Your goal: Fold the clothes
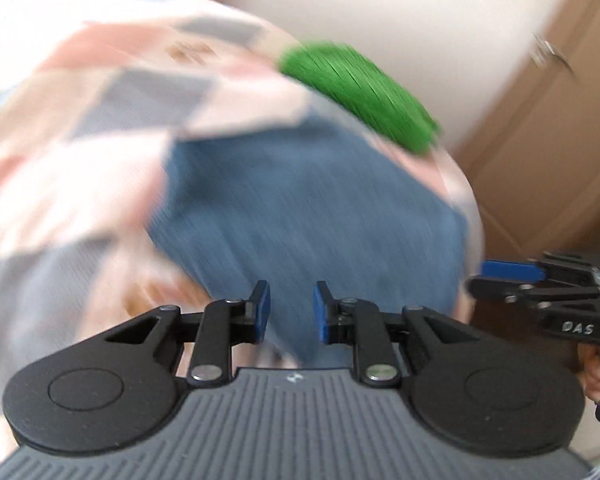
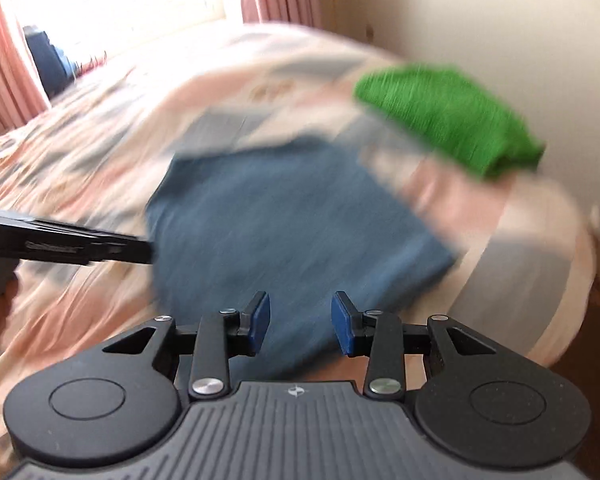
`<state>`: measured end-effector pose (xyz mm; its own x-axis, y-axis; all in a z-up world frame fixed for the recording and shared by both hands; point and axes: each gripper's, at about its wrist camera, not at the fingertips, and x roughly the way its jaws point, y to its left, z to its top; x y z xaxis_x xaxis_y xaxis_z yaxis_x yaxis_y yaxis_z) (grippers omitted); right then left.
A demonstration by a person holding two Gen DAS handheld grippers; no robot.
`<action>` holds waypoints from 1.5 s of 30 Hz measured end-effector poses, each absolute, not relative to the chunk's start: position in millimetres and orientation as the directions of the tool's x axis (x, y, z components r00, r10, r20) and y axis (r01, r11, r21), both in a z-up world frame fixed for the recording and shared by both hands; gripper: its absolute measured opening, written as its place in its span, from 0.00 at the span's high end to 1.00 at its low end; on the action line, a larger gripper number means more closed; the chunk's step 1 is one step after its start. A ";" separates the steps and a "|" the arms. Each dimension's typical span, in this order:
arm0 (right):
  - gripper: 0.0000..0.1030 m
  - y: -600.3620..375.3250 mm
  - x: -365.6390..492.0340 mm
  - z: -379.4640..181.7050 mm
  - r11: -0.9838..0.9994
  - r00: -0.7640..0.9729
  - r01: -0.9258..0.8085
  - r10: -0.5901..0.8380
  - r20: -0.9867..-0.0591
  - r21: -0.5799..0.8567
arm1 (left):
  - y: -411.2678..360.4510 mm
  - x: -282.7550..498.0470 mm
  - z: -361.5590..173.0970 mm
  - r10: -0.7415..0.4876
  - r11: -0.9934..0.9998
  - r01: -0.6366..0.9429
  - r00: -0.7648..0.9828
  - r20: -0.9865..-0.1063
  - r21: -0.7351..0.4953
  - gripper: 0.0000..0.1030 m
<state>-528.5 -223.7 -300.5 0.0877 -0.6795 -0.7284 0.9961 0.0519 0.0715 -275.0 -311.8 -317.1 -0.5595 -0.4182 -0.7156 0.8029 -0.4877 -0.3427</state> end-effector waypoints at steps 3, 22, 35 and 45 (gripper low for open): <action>0.63 -255.6 -562.1 -308.4 0.107 0.117 0.992 -0.687 -0.717 0.060 | -328.6 -291.4 -316.3 -0.468 -0.443 0.844 -0.505 -0.725 -0.302 0.83; 0.97 -383.3 -609.8 -309.1 0.521 0.559 0.787 -0.375 -0.740 0.331 | -224.6 -336.4 -303.6 -0.553 0.080 0.942 -0.231 -0.800 -0.327 0.82; 0.97 -509.1 -566.5 -353.2 0.572 0.504 0.774 -0.300 -0.810 0.270 | -282.9 -344.6 -343.4 -0.561 0.020 0.950 -0.246 -0.791 -0.310 0.82; 0.82 -544.4 -565.2 -340.8 0.627 0.623 0.627 -0.046 -0.781 0.463 | -285.2 -332.6 -351.6 -0.538 -0.017 0.932 -0.314 -0.782 -0.363 0.80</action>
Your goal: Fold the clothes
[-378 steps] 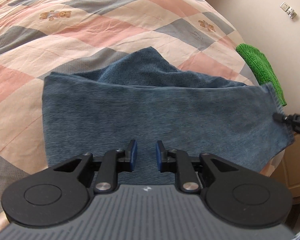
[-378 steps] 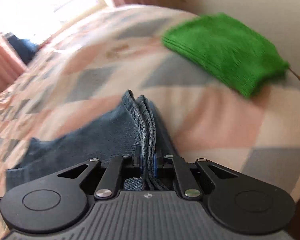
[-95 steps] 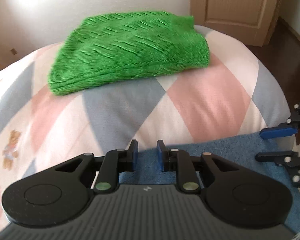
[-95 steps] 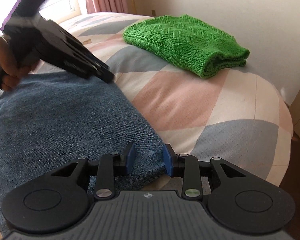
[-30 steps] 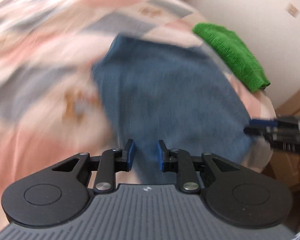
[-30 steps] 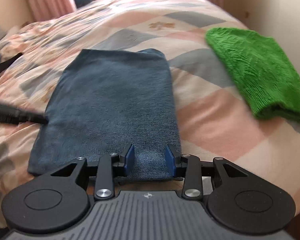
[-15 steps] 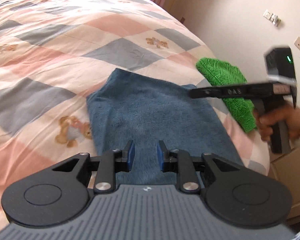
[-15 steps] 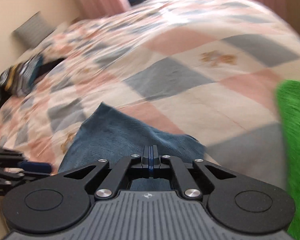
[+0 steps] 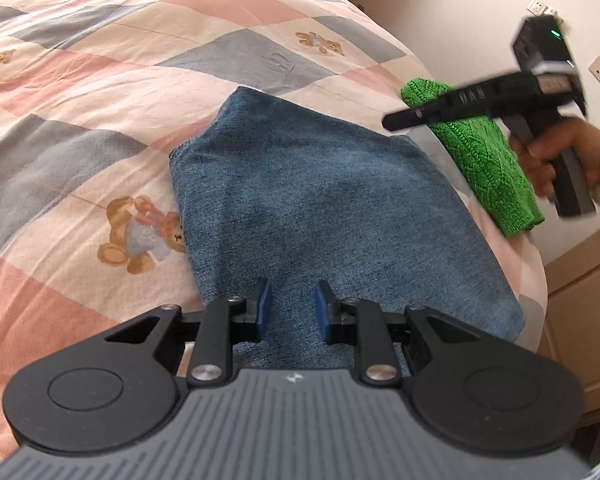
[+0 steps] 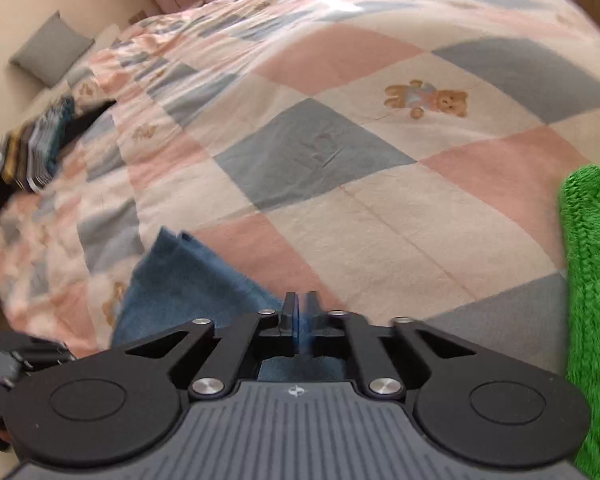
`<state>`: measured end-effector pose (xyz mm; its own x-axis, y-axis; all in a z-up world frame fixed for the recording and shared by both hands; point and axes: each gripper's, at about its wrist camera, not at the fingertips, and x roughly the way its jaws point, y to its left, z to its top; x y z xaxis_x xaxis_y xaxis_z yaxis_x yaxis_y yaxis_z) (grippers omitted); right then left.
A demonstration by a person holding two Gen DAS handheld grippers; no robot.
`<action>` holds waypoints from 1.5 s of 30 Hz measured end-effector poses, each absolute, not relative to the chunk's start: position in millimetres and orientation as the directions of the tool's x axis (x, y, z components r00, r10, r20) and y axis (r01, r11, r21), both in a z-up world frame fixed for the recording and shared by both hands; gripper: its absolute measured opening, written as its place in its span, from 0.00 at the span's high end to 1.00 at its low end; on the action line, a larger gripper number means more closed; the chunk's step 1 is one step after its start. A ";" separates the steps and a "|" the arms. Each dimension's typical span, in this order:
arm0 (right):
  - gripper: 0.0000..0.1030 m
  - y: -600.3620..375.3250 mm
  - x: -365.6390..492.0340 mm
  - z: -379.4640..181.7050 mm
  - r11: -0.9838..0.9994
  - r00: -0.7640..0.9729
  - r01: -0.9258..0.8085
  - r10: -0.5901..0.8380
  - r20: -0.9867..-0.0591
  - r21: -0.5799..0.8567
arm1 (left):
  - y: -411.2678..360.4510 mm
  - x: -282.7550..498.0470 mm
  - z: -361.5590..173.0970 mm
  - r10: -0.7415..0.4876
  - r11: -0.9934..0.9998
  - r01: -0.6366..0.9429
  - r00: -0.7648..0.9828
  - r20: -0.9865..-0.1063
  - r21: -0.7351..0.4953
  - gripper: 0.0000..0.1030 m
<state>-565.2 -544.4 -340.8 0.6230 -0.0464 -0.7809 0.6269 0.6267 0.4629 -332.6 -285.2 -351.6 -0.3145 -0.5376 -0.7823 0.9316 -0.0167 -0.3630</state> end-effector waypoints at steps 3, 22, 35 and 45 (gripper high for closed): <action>0.76 -577.7 -559.6 -348.3 0.620 0.644 0.543 0.124 -0.755 0.565 | -285.1 -330.2 -353.5 -0.534 -0.026 0.928 -0.327 -0.780 -0.371 0.78; 0.71 -646.5 -493.4 -412.3 0.507 0.288 0.083 0.812 -0.508 0.858 | -289.1 -353.4 -354.1 -0.531 0.086 0.958 -0.189 -0.826 -0.275 0.77; 0.98 -649.0 -516.7 -405.5 0.464 0.440 0.045 0.786 -0.434 0.885 | -291.2 -365.9 -353.6 -0.521 0.115 0.971 -0.121 -0.845 -0.210 0.77; 0.92 -631.7 -557.0 -407.8 0.442 0.665 0.225 0.582 -0.468 0.868 | -296.0 -367.9 -350.6 -0.506 0.129 0.970 -0.115 -0.855 -0.207 0.77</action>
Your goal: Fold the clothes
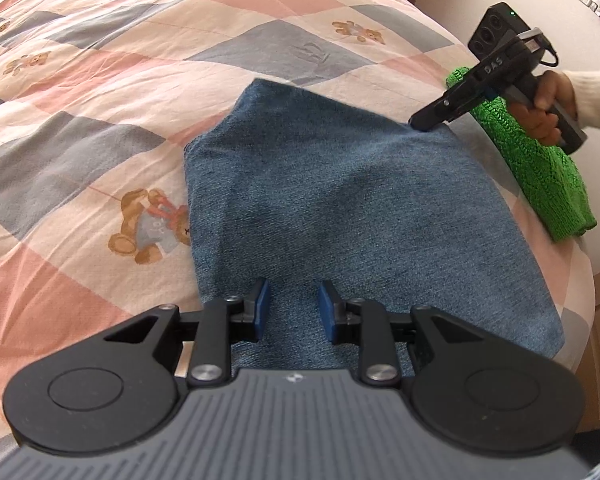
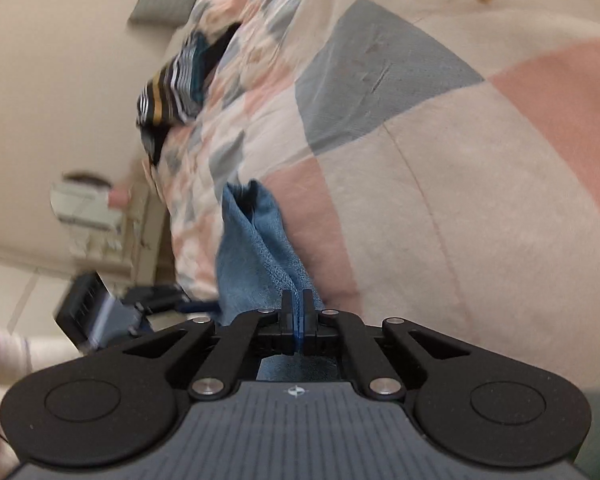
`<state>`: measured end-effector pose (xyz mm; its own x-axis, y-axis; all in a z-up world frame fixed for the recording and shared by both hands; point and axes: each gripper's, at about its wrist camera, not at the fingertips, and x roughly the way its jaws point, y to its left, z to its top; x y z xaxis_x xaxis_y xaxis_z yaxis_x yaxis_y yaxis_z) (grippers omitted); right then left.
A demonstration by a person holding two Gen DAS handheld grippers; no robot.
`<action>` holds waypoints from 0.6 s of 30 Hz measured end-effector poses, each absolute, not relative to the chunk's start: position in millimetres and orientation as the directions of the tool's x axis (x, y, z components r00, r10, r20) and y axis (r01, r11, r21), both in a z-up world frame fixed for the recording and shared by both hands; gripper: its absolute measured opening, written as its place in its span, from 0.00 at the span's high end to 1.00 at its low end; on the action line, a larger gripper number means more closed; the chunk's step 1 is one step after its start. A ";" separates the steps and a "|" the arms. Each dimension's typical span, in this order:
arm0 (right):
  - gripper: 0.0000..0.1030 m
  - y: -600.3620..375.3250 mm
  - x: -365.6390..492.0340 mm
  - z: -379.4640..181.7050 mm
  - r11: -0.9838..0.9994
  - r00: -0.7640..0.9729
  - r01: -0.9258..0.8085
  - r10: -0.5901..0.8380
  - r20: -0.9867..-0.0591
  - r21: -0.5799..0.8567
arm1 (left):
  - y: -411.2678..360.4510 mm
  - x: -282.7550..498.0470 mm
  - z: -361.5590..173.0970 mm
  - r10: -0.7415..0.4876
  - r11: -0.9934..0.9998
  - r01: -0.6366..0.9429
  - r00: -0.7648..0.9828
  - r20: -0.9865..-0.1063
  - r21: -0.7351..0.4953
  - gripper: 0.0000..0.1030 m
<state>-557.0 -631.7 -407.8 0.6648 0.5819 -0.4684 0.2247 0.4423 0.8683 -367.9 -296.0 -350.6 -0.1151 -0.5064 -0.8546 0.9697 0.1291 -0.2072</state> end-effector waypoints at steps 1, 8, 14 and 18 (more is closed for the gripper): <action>0.88 -631.0 -552.3 -407.9 0.442 0.646 0.210 0.607 -0.463 0.872 | -296.2 -368.1 -350.4 -0.506 0.129 0.970 -0.115 -0.855 -0.207 0.77; 1.00 -608.7 -532.9 -392.6 0.645 0.584 0.220 0.513 -0.629 0.731 | -295.0 -368.0 -350.4 -0.507 0.118 0.971 -0.120 -0.854 -0.207 0.76; 1.00 -553.7 -544.3 -374.8 0.883 0.548 0.339 0.096 -0.831 0.326 | -297.0 -368.6 -348.8 -0.512 0.116 0.971 -0.123 -0.850 -0.210 0.76; 1.00 -529.3 -549.9 -364.2 0.891 0.518 0.449 -0.194 -0.833 0.072 | -295.0 -367.7 -347.7 -0.513 0.133 0.967 -0.122 -0.850 -0.219 0.75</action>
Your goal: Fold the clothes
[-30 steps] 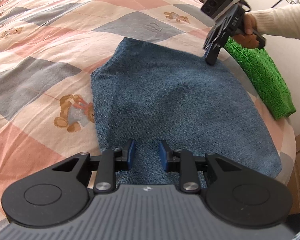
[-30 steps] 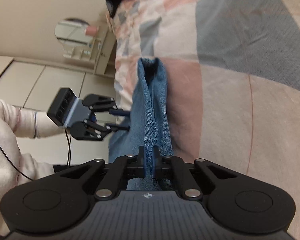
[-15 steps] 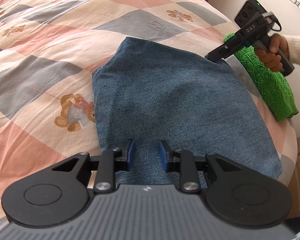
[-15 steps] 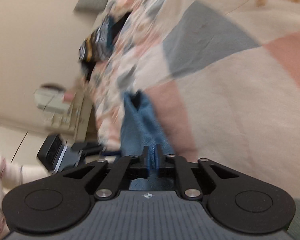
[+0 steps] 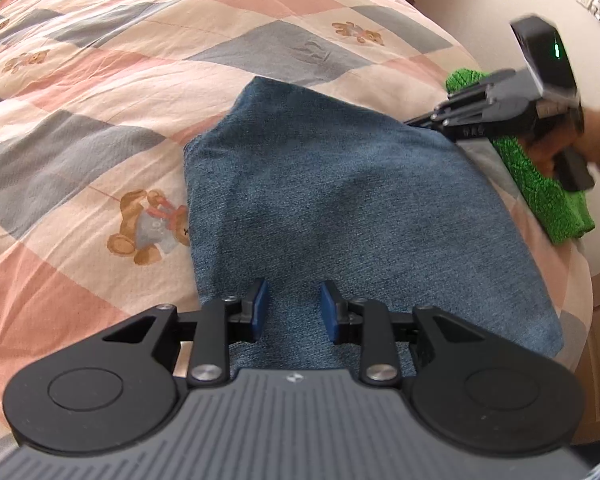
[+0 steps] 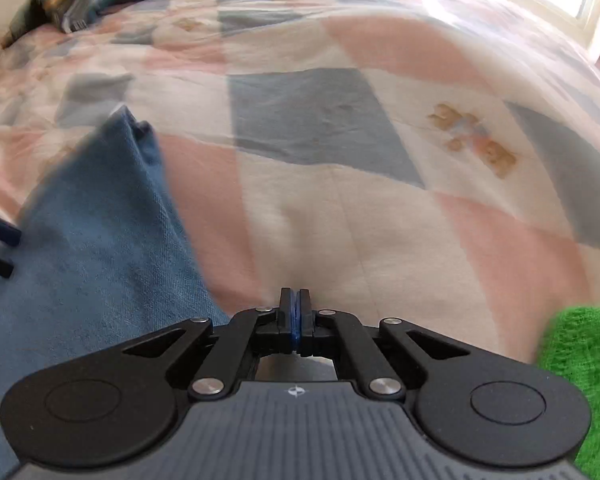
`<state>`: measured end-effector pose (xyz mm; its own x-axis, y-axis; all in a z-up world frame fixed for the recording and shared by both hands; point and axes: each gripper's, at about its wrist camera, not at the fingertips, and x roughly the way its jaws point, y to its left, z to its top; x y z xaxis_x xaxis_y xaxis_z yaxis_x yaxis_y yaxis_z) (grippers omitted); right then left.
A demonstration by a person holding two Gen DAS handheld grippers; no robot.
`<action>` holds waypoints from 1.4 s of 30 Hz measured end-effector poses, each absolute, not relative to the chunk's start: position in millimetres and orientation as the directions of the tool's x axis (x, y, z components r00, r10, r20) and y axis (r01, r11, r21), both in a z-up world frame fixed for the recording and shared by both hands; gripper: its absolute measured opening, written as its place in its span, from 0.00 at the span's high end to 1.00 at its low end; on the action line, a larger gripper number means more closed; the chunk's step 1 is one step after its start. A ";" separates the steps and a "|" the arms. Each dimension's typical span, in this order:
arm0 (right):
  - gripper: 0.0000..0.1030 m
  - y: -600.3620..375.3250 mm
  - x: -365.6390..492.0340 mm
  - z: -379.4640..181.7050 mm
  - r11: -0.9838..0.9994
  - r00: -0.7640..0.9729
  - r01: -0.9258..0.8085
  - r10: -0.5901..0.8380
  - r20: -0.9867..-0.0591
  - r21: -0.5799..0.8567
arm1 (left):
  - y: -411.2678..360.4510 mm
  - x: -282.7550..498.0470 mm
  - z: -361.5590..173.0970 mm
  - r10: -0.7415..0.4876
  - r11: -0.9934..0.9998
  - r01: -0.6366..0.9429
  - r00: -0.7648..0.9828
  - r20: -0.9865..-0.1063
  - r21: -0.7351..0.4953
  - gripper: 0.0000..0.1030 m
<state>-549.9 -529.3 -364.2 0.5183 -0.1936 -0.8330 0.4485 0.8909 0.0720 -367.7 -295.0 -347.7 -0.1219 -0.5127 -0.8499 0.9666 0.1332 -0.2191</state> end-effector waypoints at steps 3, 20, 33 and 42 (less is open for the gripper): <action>0.98 -513.4 -557.0 -335.7 0.870 0.615 0.474 -0.217 -0.758 0.136 | -296.8 -367.1 -346.6 -0.513 0.143 0.964 -0.123 -0.850 -0.226 0.73; 0.96 -469.8 -574.6 -325.3 0.804 0.584 0.577 -0.285 -0.760 0.143 | -305.9 -371.5 -327.1 -0.456 0.197 0.960 -0.089 -0.885 -0.198 0.73; 0.73 -443.6 -606.0 -320.4 0.648 0.501 0.730 -0.293 -0.814 0.216 | -331.7 -386.3 -314.3 -0.257 0.360 0.928 0.003 -0.966 -0.093 0.60; 0.53 -436.6 -657.3 -315.4 0.498 0.571 0.756 -0.184 -0.800 0.425 | -325.7 -393.6 -297.0 -0.271 0.335 0.938 0.009 -0.962 -0.086 0.44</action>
<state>-657.3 -436.6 -315.4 0.5712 -0.1840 -0.7999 0.7560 0.4976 0.4253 -393.6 -325.7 -297.0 0.0091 -0.2713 -0.9625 0.9382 0.3354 -0.0856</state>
